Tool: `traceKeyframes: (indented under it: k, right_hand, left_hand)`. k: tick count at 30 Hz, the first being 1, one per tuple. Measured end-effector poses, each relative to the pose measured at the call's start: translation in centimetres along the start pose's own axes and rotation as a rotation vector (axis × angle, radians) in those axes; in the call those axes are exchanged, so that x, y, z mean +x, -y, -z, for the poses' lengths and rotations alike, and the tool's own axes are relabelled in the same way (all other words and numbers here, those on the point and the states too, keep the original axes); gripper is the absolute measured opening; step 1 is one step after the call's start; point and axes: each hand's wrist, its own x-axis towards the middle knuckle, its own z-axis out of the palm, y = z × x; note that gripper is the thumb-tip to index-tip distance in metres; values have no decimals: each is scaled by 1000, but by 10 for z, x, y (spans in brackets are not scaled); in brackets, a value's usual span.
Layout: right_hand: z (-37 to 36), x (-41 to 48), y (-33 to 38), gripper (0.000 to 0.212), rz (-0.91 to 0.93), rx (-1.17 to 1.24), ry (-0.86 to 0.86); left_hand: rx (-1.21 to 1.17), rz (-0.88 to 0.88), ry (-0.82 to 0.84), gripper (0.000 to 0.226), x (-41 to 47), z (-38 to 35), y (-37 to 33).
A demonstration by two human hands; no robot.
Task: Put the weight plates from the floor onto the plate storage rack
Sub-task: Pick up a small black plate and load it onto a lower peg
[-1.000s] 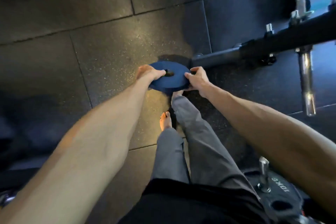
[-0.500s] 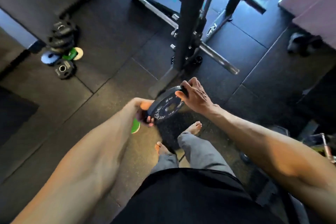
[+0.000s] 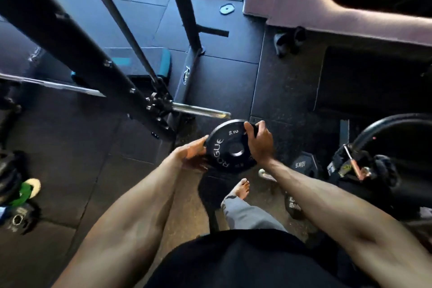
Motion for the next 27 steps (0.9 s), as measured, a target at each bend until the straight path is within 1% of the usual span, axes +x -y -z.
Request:
traceKeyframes:
  k: [1,2,3,5,6,8,9,10,11,13,15,17,21,27]
  right_hand:
    - [11,17,-1,39,-72,29,-46]
    - [23,33,-3,43,-132,56,-84]
    - [35,47,-3,47,-187,80,-113]
    - [58,76,-4,49,-289,103,-163]
    - [69,89,-6,50,-340,107,-171]
    - [86,116,-11,61,-412,124,-184]
    - [93,129,-14,67,-436,126,-192]
    - [99,141,-16,71,-456,118,-199]
    - [103,154,-20,73,-469,106,-208]
    - [111,178,-28,74,-478,87,-208]
    - [118,203,-36,69,-453,86,-196]
    - [124,229,-40,60,-431,86,-203]
    - [138,291,-33,53,-458,91,-204]
    - [166,384,-3,52,-467,93,-170]
  left_hand:
    - [-35,19,-56,57,15,-3,-17]
    - [-44,42,-84,77,27,-11,-41]
    - [-29,21,-92,85,40,-23,-66]
    - [60,-49,-164,79,61,-45,-105]
    - [147,-88,-202,77,70,-58,-122]
    - [371,-146,-274,75,89,-75,-155]
    - [425,-177,-304,66,101,-81,-169]
    - [488,-201,-325,56,111,-84,-182]
    - [554,-237,-357,50,122,-86,-194]
    - [643,-264,-403,49,145,-87,-217]
    - [706,-288,-445,50,169,-83,-240]
    - [745,-278,-448,49,192,-79,-268]
    - [824,-258,-401,50,234,-73,-331]
    - [848,-226,-370,50,284,-64,-433]
